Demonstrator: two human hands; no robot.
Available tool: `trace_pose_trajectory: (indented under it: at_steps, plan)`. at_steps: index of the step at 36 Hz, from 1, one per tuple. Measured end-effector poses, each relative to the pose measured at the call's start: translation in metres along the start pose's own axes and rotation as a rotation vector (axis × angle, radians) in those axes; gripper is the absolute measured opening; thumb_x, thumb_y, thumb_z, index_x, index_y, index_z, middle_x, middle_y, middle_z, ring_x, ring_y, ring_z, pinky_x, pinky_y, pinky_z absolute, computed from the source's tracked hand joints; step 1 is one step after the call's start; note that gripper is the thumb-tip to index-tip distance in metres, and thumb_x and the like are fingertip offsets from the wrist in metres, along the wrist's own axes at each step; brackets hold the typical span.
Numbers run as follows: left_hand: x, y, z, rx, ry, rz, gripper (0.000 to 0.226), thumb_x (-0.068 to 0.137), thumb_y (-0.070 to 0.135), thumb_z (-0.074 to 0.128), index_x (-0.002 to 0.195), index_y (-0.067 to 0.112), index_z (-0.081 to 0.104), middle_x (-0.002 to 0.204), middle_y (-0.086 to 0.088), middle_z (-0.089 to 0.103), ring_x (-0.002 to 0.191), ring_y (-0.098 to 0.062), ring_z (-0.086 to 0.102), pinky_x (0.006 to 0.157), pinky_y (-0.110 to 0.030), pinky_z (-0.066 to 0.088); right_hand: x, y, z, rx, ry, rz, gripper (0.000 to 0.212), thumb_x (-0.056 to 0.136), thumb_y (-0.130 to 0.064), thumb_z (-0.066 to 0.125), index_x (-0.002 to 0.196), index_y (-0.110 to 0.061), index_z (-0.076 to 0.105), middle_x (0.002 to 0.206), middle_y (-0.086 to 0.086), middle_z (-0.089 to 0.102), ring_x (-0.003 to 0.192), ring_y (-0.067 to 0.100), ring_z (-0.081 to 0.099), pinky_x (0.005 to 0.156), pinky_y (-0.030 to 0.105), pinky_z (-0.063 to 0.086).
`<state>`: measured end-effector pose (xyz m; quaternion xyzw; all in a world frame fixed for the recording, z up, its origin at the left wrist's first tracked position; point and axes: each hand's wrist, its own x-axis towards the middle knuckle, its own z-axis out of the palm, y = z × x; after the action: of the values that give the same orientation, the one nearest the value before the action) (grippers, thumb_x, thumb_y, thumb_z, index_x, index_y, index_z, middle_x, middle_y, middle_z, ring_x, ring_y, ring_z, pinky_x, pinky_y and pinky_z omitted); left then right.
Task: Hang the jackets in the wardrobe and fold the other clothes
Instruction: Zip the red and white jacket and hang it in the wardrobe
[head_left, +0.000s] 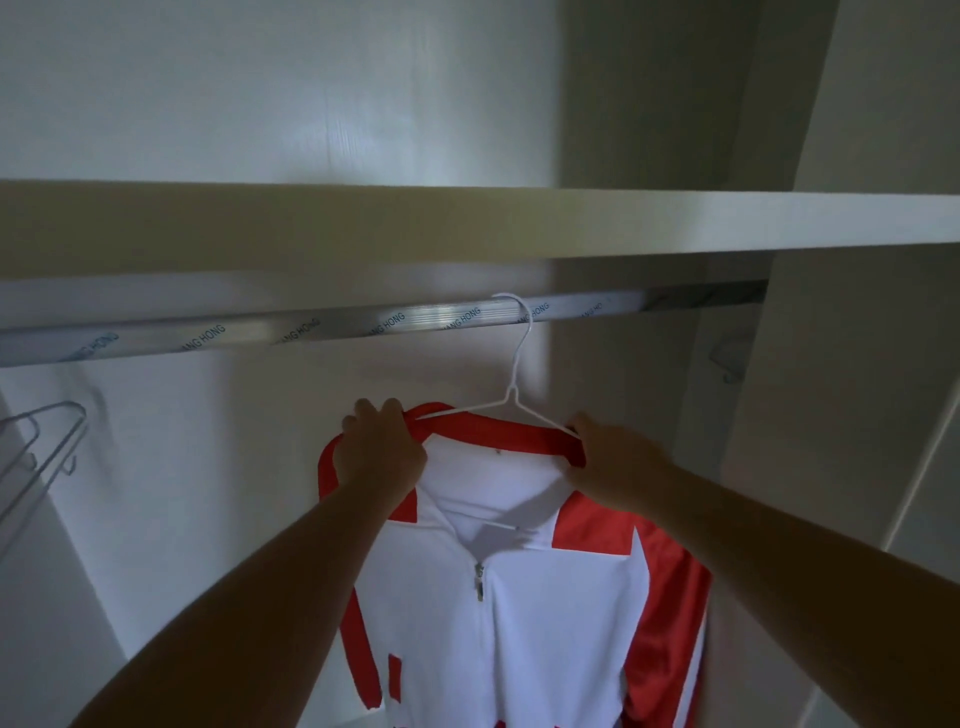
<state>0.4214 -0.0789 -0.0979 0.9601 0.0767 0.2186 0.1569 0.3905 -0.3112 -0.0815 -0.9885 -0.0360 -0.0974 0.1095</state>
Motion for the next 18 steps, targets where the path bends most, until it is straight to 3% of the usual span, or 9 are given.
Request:
trace_pose_trajectory:
  at_steps: [3,5,8,11,14,18]
  plan:
    - [0.004,0.003,0.002,-0.081,-0.02,-0.064,0.035,0.089,0.023,0.06,0.118,0.01,0.045,0.115,-0.014,0.046,0.096,-0.03,0.058,0.065,-0.029,0.042,-0.003,0.008,-0.002,0.035,0.004,0.036,0.035,0.089,-0.039,0.056,0.115,-0.016,0.048,0.108,0.006,0.063,0.103,0.028,0.06,0.081,0.032,0.045]
    - [0.012,0.006,0.001,-0.201,-0.049,-0.089,0.036,0.089,0.021,0.062,0.117,0.007,0.044,0.112,-0.016,0.051,0.096,-0.032,0.06,0.068,-0.031,0.044,-0.001,0.009,-0.002,0.115,0.035,0.037,0.029,0.087,-0.03,0.059,0.11,-0.015,0.052,0.107,0.007,0.063,0.101,0.028,0.06,0.08,0.031,0.046]
    - [0.022,0.01,-0.001,-0.528,-0.031,-0.13,0.031,0.083,0.004,0.06,0.108,0.011,0.044,0.091,-0.011,0.059,0.075,-0.024,0.061,0.059,-0.026,0.046,0.001,0.006,-0.004,0.261,0.131,0.045,0.026,0.082,-0.016,0.061,0.108,-0.017,0.059,0.104,0.005,0.064,0.1,0.025,0.06,0.078,0.027,0.046]
    - [0.022,0.007,0.002,-0.697,-0.048,-0.203,0.03,0.082,0.0,0.056,0.106,0.014,0.044,0.077,-0.003,0.055,0.059,-0.013,0.052,0.048,-0.021,0.036,-0.002,0.004,-0.004,0.348,0.234,0.024,0.026,0.077,-0.01,0.062,0.102,-0.018,0.063,0.097,0.003,0.065,0.088,0.02,0.059,0.067,0.022,0.038]
    - [0.014,0.001,0.014,-0.704,-0.166,-0.227,0.016,0.086,0.005,0.056,0.098,0.015,0.05,0.081,-0.002,0.053,0.072,-0.019,0.053,0.061,-0.025,0.039,-0.007,0.003,0.001,0.368,0.204,-0.048,0.031,0.075,-0.011,0.064,0.105,-0.019,0.062,0.099,0.003,0.062,0.087,0.018,0.057,0.068,0.021,0.037]
    - [-0.006,-0.01,0.03,-0.766,-0.298,-0.272,0.003,0.088,0.013,0.058,0.086,0.015,0.057,0.078,-0.004,0.055,0.074,-0.02,0.054,0.071,-0.031,0.046,-0.02,0.005,0.004,0.29,0.23,-0.126,0.048,0.076,-0.008,0.066,0.123,-0.016,0.058,0.114,0.007,0.056,0.104,0.024,0.055,0.086,0.024,0.04]
